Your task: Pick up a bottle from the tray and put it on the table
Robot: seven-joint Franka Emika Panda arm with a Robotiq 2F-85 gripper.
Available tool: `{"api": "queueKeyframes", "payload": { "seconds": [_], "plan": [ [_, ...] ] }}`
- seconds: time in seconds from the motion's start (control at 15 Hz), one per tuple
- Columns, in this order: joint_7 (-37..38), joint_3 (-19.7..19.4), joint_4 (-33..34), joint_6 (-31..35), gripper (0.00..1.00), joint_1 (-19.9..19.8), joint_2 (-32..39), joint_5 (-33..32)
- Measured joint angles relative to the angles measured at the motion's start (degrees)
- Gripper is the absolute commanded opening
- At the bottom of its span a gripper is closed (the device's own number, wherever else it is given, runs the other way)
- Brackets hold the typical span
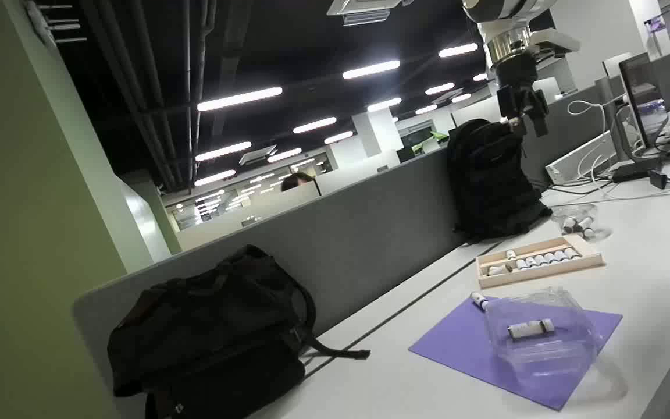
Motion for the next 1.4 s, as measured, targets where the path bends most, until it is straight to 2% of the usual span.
{"api": "queueKeyframes", "payload": {
  "seconds": [0.8, 1.0, 1.4],
  "plan": [
    [-0.20, 0.65, 0.75, 0.56, 1.00, -0.60, 1.23, 1.09],
    [-0.41, 1.30, 6.02, 2.18, 1.00, -0.70, 8.31, 3.37],
    [-2.14, 5.58, 24.12, 1.65, 1.00, -3.16, 29.81, 2.50]
  ]
}}
